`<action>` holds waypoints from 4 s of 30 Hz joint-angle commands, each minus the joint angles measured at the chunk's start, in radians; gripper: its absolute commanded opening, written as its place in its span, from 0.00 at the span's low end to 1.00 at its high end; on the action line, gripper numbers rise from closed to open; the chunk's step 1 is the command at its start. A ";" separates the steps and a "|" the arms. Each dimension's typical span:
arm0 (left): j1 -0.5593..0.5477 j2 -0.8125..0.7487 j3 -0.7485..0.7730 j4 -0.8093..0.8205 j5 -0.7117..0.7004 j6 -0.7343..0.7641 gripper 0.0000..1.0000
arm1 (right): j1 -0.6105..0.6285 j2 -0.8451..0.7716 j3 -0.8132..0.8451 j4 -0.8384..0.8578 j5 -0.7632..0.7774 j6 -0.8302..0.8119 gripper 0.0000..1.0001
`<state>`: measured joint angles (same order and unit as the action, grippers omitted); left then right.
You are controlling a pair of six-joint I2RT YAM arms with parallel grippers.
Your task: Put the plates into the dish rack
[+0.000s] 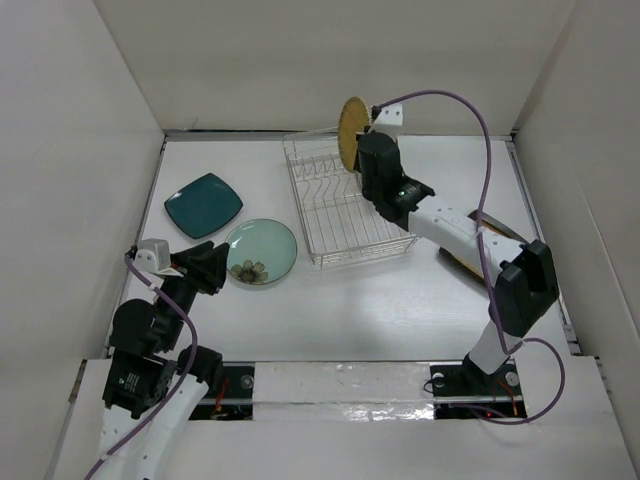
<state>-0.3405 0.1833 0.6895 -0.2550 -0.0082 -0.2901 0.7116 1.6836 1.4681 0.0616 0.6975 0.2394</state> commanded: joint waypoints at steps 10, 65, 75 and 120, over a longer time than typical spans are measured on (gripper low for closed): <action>-0.005 -0.016 -0.021 0.079 0.076 0.028 0.36 | -0.077 0.163 0.239 -0.092 0.197 -0.216 0.00; -0.005 -0.100 -0.036 0.086 0.080 0.022 0.37 | -0.227 -0.286 -0.419 -0.126 -0.400 0.044 0.67; -0.005 -0.096 -0.036 0.083 0.074 0.020 0.37 | -0.166 -0.099 -0.249 -0.206 -0.268 -0.011 0.23; -0.005 -0.035 -0.030 0.074 0.040 0.025 0.37 | -0.193 0.338 0.274 -0.045 -0.150 -0.249 0.06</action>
<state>-0.3405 0.1322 0.6609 -0.2260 0.0399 -0.2710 0.5331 2.0056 1.7031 -0.0639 0.5766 -0.0444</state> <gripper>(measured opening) 0.375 0.113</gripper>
